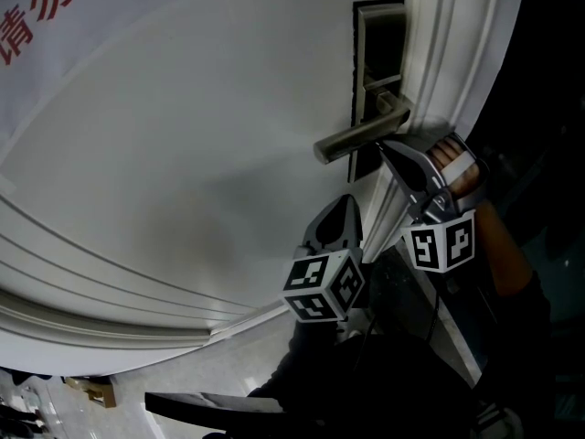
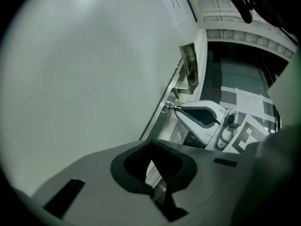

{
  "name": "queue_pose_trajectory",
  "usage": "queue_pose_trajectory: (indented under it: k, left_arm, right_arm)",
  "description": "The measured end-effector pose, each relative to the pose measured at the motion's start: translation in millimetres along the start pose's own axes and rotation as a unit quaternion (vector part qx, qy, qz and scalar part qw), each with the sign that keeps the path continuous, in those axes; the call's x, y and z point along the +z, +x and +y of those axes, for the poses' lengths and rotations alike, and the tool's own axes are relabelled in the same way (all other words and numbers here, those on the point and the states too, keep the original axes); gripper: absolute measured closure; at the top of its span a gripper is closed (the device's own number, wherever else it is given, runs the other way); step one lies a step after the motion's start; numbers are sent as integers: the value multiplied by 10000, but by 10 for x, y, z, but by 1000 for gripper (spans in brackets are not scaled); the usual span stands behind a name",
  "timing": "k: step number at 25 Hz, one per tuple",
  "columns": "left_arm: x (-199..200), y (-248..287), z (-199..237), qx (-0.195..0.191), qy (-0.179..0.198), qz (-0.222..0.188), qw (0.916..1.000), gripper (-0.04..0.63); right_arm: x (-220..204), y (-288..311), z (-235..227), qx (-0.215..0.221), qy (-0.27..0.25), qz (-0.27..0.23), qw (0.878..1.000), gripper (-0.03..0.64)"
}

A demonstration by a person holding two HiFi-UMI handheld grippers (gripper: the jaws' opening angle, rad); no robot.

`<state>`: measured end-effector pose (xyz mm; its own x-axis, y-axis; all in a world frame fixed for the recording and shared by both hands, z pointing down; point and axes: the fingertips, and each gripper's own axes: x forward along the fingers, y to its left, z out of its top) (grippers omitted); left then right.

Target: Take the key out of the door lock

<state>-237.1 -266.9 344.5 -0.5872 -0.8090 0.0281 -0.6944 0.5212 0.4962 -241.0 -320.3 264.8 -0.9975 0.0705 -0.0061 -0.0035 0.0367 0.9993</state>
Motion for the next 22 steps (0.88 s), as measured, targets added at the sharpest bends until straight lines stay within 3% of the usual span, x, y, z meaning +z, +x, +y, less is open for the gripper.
queue_pose_trajectory:
  k: [8,15,22]
  left_arm:
    - [-6,5,-14,-33,-48,-5,10000,595]
    - [-4,1,-5,-22,-51,-14,10000,595]
    - [9,-1,0,-20,-55,-37,10000,597]
  right_arm:
    - [1,-4,-5,44,170,60,9998,606]
    - [-2,-4,6,-72,-169,80,9998,606]
    - [-6,-3,1,-44,59,76,9999,606]
